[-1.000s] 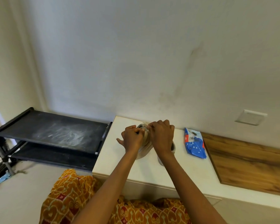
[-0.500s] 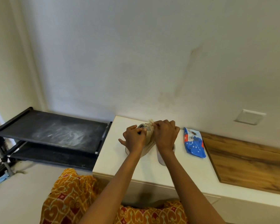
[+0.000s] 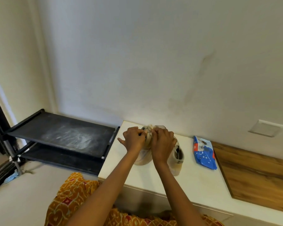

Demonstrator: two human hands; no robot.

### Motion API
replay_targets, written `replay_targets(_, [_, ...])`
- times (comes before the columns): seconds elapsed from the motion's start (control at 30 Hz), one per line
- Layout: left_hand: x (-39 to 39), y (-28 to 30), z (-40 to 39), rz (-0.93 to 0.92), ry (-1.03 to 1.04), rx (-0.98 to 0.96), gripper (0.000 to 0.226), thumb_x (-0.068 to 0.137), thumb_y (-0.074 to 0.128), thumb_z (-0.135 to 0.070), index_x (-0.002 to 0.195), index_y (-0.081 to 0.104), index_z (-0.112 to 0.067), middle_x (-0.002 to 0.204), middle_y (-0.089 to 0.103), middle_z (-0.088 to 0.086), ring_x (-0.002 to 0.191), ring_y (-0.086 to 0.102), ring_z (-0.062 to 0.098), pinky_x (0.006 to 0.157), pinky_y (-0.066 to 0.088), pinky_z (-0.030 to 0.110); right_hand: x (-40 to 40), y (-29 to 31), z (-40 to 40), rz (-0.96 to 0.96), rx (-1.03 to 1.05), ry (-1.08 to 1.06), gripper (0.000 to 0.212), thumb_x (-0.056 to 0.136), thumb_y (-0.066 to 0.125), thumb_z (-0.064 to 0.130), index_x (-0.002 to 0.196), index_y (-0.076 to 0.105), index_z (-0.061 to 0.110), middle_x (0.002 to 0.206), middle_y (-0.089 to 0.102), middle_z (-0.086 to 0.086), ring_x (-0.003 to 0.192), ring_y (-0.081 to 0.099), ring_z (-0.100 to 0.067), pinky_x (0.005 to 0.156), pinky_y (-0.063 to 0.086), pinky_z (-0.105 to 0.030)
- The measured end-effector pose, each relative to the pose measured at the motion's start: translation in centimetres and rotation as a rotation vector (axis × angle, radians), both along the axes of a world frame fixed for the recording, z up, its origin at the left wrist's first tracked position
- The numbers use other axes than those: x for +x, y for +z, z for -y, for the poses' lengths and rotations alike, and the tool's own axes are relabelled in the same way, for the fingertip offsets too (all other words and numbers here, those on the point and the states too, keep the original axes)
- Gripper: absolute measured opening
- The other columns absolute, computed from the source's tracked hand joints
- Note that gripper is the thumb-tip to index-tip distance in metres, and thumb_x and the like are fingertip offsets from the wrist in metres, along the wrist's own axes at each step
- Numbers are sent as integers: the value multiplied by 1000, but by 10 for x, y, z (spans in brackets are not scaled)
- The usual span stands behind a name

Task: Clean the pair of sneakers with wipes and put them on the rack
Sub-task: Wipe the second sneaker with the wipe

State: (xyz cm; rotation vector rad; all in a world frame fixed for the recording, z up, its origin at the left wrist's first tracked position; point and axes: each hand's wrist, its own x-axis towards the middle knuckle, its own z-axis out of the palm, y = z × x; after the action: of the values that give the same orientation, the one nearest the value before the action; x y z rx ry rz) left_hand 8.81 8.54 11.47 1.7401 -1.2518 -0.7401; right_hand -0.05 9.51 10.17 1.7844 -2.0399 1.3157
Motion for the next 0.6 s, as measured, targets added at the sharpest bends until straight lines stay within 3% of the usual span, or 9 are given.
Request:
replay_targets(0.07, [3,-2,0,-4,-16,-9,17,89,59,-35,90,72,-25,133,51,-7,131,33,20,113,2,54,-9,1,3,-69,-18,4,14,90,53,21,92,66,21,94,67,2,87,52,-21,74,36,-38])
replay_targets(0.17, [-8,-3,-6,-29,-43,1,18,87,61,-37,90,72,-23,132,51,-8,130,35,20,113,3,53,-25,12,14,30,51,-94,16,92,53,21,98,67,17,95,67,-3,93,51,-23,79,30,-35])
replay_targets(0.27, [-24,-7,-9,-93,15,-2,16,88,60,-36,88,70,-24,127,56,-5,125,42,21,112,8,55,-18,9,8,57,48,-101,13,92,55,19,95,67,15,92,67,-4,91,52,-24,80,34,-38])
replay_targets(0.43, [-20,-7,-4,-104,39,8,21,89,58,-36,97,69,-20,133,51,-5,130,35,21,113,6,54,-19,-6,-3,-111,-47,11,1,85,65,18,86,66,17,83,66,-3,81,56,-25,73,43,-43])
replay_targets(0.6, [-22,-5,-4,-58,7,8,22,88,59,-39,97,70,-21,137,47,-5,133,31,21,113,6,54,-33,2,10,125,61,-119,15,93,53,20,98,66,13,97,67,-7,95,53,-26,83,36,-39])
